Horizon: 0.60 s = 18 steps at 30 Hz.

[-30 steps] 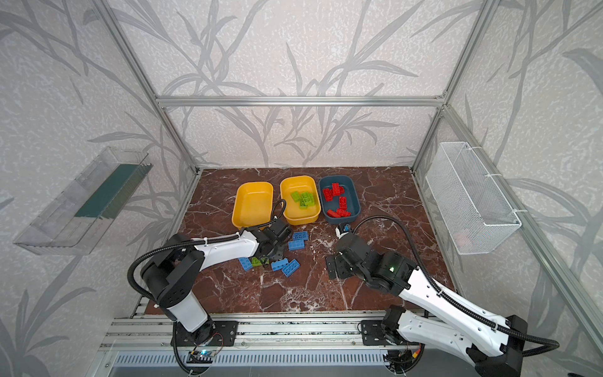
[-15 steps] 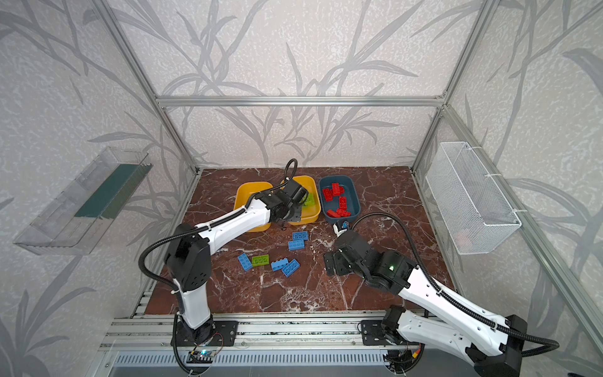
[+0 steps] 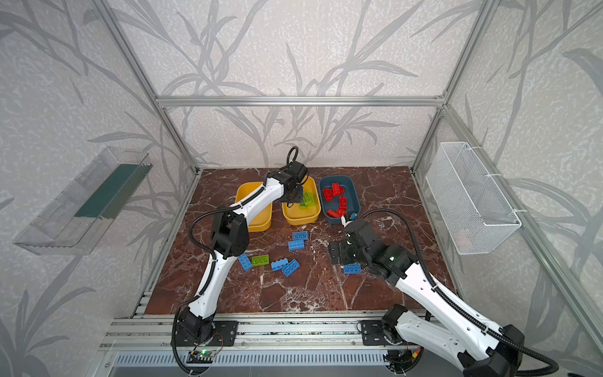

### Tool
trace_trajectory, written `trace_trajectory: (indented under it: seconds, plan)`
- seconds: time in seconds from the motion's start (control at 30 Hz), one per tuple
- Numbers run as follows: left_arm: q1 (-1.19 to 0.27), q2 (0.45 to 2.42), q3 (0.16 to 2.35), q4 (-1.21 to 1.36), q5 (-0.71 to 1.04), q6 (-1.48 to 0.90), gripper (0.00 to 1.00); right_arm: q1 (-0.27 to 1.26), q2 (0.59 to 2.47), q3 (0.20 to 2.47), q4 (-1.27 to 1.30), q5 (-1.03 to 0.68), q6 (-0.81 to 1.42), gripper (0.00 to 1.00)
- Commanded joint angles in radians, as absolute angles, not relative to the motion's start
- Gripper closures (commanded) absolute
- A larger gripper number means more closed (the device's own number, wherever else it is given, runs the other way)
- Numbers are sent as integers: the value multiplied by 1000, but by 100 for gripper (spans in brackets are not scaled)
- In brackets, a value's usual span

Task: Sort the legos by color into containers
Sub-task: 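Carry the small green brick with the left gripper into the yellow tub, then move the left gripper to the last green brick and grasp it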

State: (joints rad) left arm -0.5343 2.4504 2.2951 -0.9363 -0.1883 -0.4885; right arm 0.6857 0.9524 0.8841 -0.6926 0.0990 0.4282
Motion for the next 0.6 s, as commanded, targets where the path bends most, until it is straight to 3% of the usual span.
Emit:
trace_trajectory:
  seconds: [0.0, 0.17, 0.57]
  plan:
    - [-544, 2439, 2340, -1004, -167, -471, 30, 667, 981, 889, -657, 52, 387, 1]
    - [-546, 2323, 2219, -971, -198, -507, 26, 666, 997, 906, -640, 30, 383, 1]
    - [-556, 1644, 1310, -699, -203, -643, 25, 756, 949, 899, -679, 67, 436, 1]
